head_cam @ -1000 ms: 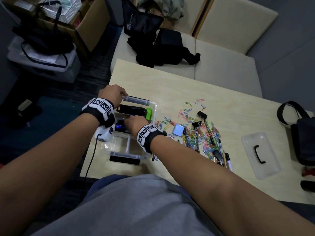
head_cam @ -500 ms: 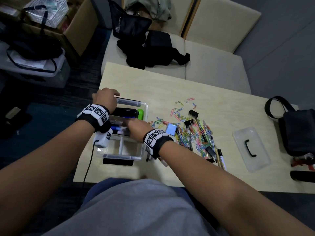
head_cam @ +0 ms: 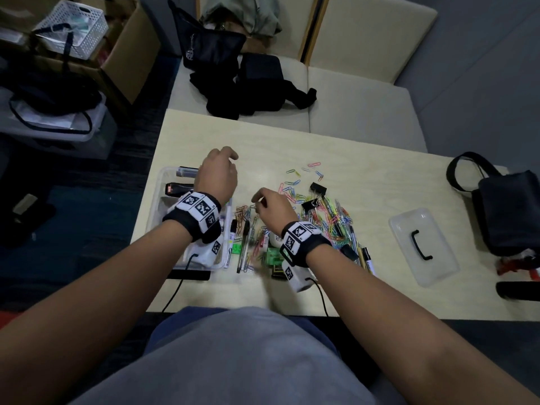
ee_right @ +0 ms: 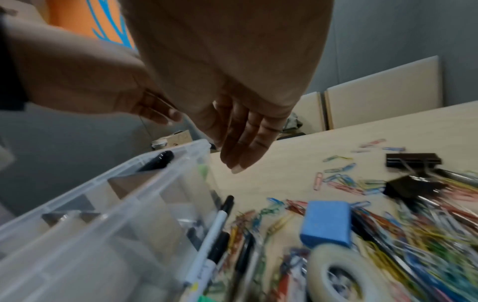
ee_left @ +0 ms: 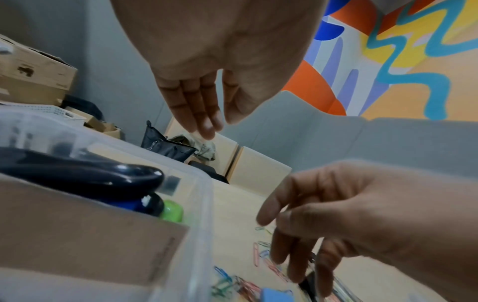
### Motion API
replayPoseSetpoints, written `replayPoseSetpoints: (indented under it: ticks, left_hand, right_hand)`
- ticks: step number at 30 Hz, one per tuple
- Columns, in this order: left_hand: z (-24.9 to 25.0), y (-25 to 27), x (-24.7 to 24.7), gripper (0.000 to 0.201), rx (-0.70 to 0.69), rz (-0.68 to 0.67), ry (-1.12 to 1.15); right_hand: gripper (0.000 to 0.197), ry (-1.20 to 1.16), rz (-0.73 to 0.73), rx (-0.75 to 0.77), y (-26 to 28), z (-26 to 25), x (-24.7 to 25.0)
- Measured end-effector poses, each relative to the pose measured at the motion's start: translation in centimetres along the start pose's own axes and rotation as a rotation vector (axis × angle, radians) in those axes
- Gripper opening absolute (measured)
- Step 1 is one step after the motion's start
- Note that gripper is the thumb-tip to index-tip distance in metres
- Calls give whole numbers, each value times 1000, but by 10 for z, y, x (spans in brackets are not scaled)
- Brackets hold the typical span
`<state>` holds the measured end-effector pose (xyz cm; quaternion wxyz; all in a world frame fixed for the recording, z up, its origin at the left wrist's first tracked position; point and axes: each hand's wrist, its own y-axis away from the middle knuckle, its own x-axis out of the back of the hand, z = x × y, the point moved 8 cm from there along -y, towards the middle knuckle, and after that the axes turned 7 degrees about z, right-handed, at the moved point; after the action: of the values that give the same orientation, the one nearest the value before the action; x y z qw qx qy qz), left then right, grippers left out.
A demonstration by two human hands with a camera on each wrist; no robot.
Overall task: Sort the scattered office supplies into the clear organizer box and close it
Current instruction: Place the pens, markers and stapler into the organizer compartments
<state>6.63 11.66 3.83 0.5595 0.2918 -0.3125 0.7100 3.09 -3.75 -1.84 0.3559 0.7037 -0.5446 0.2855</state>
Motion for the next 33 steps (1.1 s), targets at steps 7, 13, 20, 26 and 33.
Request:
replayPoseSetpoints:
  ticks: [7,13,20,26,33]
  left_hand:
    - [21,52,-63,23,-29,-184,-83]
    - [-6,95,-122,41,147,-435,-289]
    - [-36,120,-133,52,265,-368,-502]
    - [-37,116,-139,52,334,-346,-477]
    - [-46,118,-145,33,454,-381,-444]
  right_hand:
    - [18,128,-173,12,25,51,-20]
    - [22,245,-286,76,37,71,-39]
    - [15,241,-387,173,35,63,-65]
    - [13,262,-407,123,23,58,-79]
    - [6,310,-434,53,19,74,-84]
